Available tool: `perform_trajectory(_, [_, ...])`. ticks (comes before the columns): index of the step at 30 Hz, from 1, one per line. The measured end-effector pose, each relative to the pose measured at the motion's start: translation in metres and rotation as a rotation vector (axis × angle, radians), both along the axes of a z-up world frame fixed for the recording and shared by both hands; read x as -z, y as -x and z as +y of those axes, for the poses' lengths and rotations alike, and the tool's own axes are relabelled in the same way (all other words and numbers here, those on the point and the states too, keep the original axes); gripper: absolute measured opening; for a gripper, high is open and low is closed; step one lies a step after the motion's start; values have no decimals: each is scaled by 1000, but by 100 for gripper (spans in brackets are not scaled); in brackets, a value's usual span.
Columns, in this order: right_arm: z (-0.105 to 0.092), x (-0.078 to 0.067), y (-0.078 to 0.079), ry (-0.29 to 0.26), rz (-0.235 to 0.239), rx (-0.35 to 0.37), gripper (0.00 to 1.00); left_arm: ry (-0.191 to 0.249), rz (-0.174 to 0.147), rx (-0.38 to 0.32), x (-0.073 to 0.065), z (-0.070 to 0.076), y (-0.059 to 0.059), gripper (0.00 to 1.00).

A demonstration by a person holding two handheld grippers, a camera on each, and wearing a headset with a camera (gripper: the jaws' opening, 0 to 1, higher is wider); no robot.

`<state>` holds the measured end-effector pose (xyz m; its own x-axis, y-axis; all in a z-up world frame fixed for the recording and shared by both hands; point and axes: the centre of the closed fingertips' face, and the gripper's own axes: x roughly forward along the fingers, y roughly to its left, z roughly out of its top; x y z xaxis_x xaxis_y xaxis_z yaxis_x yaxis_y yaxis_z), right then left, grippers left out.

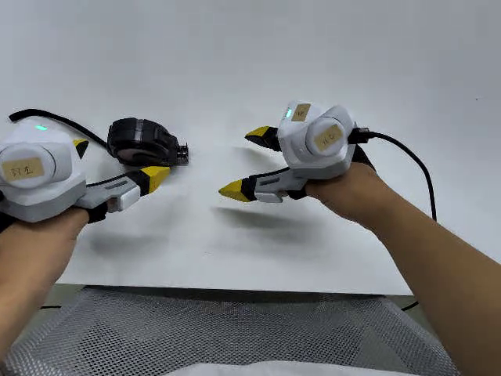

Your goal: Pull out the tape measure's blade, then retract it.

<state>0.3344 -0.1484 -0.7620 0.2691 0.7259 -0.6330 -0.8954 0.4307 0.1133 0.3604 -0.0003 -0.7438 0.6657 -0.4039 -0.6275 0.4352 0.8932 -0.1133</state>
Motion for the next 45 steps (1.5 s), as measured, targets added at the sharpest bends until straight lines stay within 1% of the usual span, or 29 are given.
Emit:
perform_trajectory(5, [-11,0,5,8,5,23,63,13,-10,39,-7,2,8,77])
perform_trajectory(6, [-14,-1,5,6,-1,36,64,15,-13,48,-8,2,10,77])
perform_trajectory(7, [-16,-2,5,6,0,40,66,10,-10,55,-7,3,11,78])
perform_trajectory(9, [-20,-2,7,8,0,45,66,-1,-11,65,-7,7,13,78])
perform_trajectory(11, [-23,-2,8,11,-2,50,68,10,-8,81,-8,6,16,78])
perform_trajectory(13, [-28,-3,10,20,-10,55,68,11,-16,101,-10,5,19,78])
perform_trajectory(16, [-34,-6,11,22,-14,75,69,2,-10,126,-11,5,22,78])
perform_trajectory(19, [-41,-8,12,26,-12,94,71,8,-9,146,-14,4,25,78])
perform_trajectory(21, [-46,-7,13,30,-15,103,73,9,-16,160,-17,4,28,78])
perform_trajectory(25, [-55,-8,16,38,-13,119,74,-11,-26,183,-19,7,30,79])
perform_trajectory(29, [-63,-9,21,47,-16,127,76,-2,-20,209,-21,9,36,80])
perform_trajectory(32, [-67,-12,24,46,-15,135,77,-9,-22,229,-22,10,38,80])
perform_trajectory(36, [-75,-11,28,52,-13,142,77,-17,-25,244,-24,13,39,81])
perform_trajectory(38, [-78,-11,30,55,-11,147,78,-12,-25,252,-25,14,40,81])
perform_trajectory(40, [-82,-12,31,55,-8,154,79,-16,-25,263,-25,14,41,81])
perform_trajectory(45, [-90,-18,35,50,-11,170,81,-12,-23,304,-28,13,45,81])
